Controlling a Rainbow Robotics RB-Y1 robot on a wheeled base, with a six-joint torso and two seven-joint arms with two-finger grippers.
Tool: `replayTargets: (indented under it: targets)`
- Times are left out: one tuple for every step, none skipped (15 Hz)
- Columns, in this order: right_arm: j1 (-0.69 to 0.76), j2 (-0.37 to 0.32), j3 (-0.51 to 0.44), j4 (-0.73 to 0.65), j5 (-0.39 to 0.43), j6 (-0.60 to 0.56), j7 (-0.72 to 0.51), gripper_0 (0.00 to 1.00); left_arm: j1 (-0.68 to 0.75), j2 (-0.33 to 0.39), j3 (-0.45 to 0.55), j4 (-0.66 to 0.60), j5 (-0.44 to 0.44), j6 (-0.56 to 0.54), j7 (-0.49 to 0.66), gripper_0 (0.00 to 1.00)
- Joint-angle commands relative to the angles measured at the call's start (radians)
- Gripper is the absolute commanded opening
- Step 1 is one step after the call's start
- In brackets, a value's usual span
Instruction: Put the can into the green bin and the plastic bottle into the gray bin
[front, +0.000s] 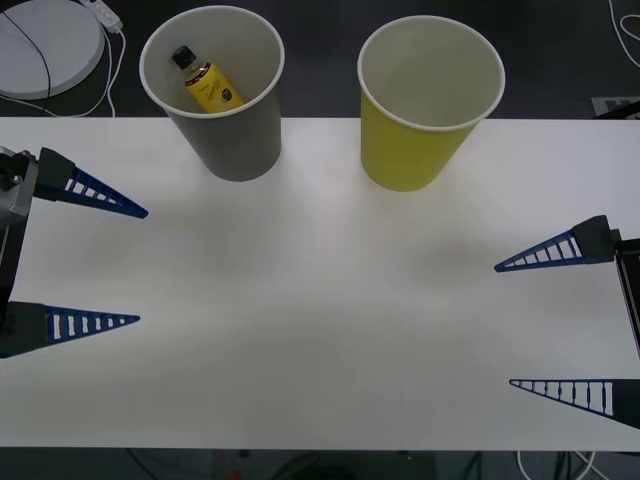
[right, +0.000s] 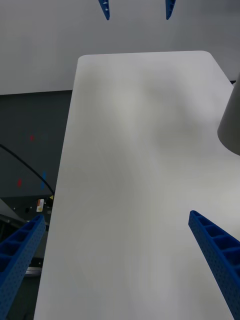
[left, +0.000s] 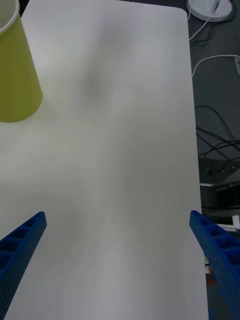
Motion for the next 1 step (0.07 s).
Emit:
replayTargets:
  targets:
    - [0.000,0.000,0.000,0.000,0.000,0.000,0.000,1.00,0.004,-0.001,0.000,0.003,0.001,0.000,-0.005,1.00]
